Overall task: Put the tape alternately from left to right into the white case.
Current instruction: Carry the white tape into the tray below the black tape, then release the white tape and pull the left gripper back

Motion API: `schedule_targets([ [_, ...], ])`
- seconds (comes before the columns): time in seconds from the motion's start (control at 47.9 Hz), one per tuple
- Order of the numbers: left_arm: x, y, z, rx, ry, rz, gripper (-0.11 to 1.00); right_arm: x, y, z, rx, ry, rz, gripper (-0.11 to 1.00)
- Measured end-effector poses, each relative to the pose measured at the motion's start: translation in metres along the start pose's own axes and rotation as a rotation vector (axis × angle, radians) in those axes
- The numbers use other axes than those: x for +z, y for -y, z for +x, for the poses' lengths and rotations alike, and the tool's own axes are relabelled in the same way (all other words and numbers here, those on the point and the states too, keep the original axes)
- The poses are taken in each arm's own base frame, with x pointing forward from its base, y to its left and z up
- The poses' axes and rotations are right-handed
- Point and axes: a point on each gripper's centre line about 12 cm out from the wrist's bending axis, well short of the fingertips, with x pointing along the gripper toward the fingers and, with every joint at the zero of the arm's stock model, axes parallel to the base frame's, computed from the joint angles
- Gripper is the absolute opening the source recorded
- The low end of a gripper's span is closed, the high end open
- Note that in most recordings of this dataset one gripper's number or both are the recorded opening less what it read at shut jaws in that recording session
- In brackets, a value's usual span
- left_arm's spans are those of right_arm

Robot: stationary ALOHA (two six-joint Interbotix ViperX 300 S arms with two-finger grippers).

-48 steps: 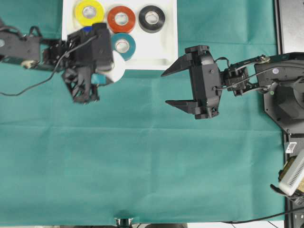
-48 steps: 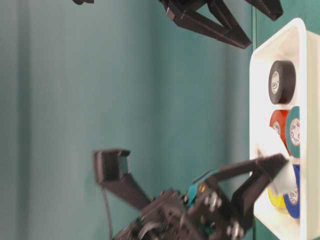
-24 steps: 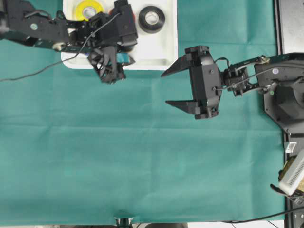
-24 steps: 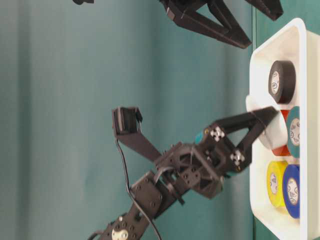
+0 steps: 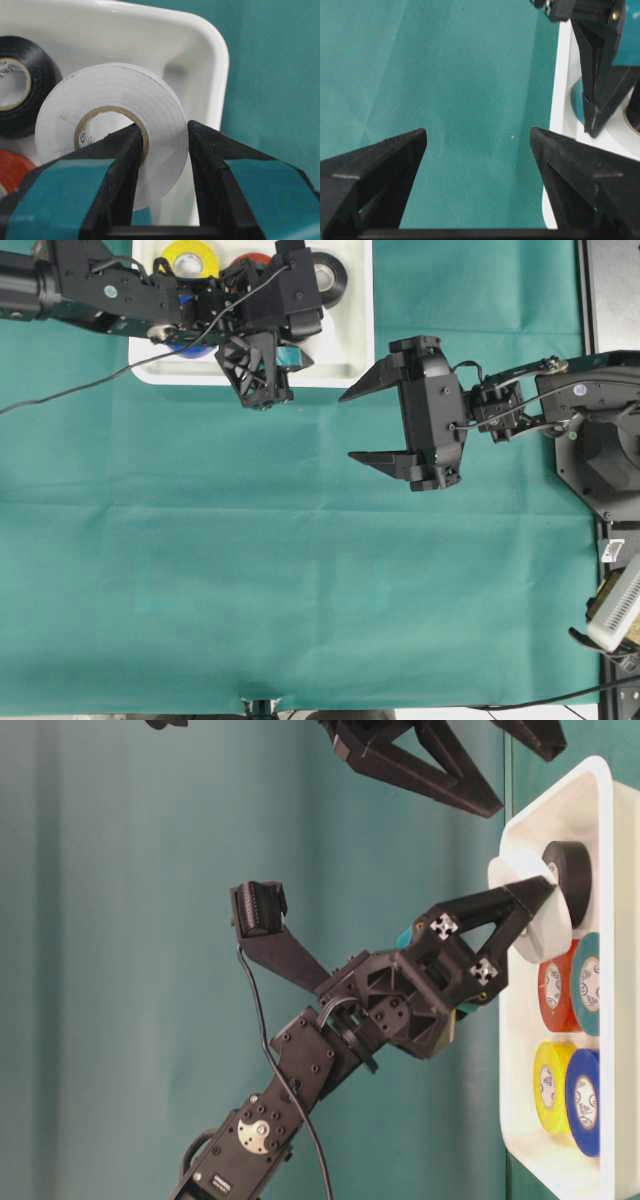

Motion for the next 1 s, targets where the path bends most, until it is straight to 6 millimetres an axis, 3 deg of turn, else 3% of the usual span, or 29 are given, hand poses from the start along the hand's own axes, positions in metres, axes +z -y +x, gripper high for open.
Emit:
schedule_targets([
  [0.438,0.002,-0.0008,0.0021,0.001,0.003,-0.001,0.28,-0.0011,0.0,0.0003,-0.001,-0.004,0.0,0.84],
  [0.48,0.0015,-0.0008,0.0021,0.001,0.003,-0.001,0.34,-0.0006,0.0,0.0,0.0,-0.001,0.002,0.84],
  [0.626,0.0026,-0.0007,0.0016,0.001,0.009,-0.001,0.77,-0.001,-0.0001,0.0003,0.0,-0.003,0.0,0.84],
  [0.709,0.0038,-0.0008,0.002,0.001,0.018,0.001,0.94,-0.001,-0.0001,0.0003,0.0,-0.003,0.0,0.84],
  [1.001,0.0038,-0.0008,0.0008,0.002,0.026,0.002,0.96,-0.0006,0.0,0.0,0.0,-0.002,0.0,0.84],
])
